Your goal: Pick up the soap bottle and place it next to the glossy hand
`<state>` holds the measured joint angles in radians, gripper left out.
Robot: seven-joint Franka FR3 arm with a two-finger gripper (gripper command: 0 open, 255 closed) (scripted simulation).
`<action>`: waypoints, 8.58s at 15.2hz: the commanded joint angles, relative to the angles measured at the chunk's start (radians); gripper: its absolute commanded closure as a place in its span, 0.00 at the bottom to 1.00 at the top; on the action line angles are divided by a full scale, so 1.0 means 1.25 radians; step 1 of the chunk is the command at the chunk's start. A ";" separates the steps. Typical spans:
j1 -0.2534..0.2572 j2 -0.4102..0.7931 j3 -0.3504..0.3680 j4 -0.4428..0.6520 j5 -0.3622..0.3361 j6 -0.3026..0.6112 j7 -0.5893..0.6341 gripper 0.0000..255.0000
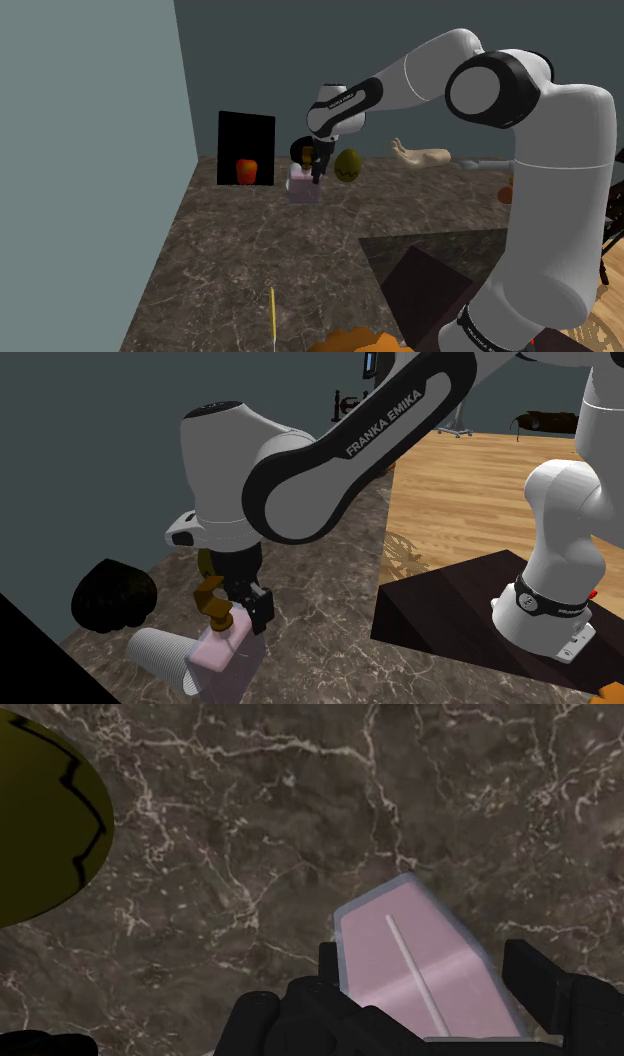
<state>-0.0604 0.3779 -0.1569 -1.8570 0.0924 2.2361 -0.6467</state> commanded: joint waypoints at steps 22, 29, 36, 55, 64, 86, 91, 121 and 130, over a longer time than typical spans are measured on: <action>0.005 -0.070 -0.007 0.067 -0.017 -0.137 0.013 1.00; 0.005 -0.093 -0.008 0.112 -0.023 -0.204 0.018 1.00; 0.005 -0.107 -0.010 0.168 -0.027 -0.274 0.021 1.00; -0.001 -0.100 -0.012 0.383 -0.027 -0.482 0.025 1.00; -0.009 -0.064 -0.014 0.534 -0.021 -0.597 0.025 1.00; -0.062 -0.070 -0.015 0.131 0.115 -0.112 -0.082 0.00; -0.068 -0.004 0.012 0.087 0.192 0.031 -0.118 0.00; -0.067 0.063 0.030 0.098 0.228 0.100 -0.132 1.00; -0.062 0.020 0.019 0.131 0.203 0.026 -0.102 1.00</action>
<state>-0.1379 0.4080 -0.1306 -1.7033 0.3505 2.2842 -0.7789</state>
